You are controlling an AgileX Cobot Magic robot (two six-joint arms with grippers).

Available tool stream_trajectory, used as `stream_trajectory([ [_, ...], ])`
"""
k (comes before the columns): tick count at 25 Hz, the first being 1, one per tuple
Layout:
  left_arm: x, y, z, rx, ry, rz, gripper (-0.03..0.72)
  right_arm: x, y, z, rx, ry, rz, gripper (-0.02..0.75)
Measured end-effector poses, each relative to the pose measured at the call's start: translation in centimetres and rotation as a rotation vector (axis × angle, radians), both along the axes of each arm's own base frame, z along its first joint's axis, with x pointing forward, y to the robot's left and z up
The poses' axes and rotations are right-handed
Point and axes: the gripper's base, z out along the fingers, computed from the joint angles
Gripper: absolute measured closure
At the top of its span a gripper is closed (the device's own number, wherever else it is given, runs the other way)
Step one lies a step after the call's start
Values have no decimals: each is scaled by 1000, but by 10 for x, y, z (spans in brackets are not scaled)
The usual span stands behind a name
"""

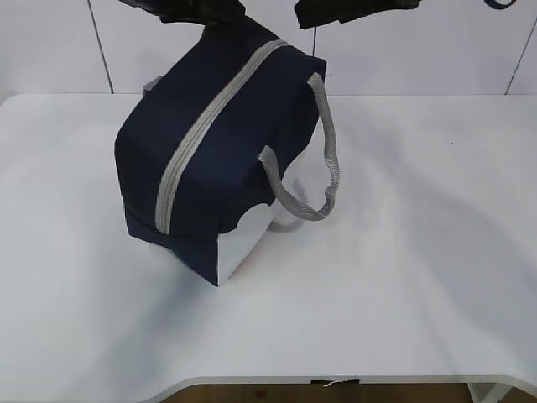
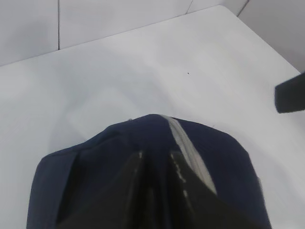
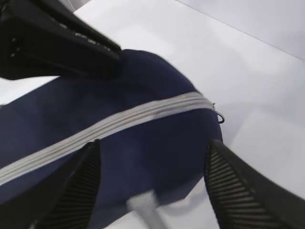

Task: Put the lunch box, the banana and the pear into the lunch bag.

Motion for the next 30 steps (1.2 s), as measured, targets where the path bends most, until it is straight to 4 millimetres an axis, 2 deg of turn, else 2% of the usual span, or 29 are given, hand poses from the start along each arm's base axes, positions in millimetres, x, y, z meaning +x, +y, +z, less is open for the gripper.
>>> stream_trajectory([
  [5, 1, 3, -2, 70, -26, -3, 268, -19, -5, 14, -35, 37, 8, 202],
  [9, -2, 7, -10, 164, 28, -17, 206, -34, -10, 20, -73, 106, 3, 201],
  [13, -16, 11, -7, 216, 101, -71, 198, -48, -16, 19, -127, 227, -24, 202],
  [15, -27, 14, 3, 226, 122, -97, 200, -53, -20, 18, -159, 282, -48, 201],
  [21, -63, 29, 29, 287, 210, -142, 278, -55, -34, 17, -224, 342, -219, 208],
  [26, -84, 46, 43, 370, 289, -69, 375, -67, -40, 31, -212, 316, -278, 219],
  [30, -101, 58, 59, 361, 285, 19, 406, -90, -45, 49, -191, 261, -286, 223],
])
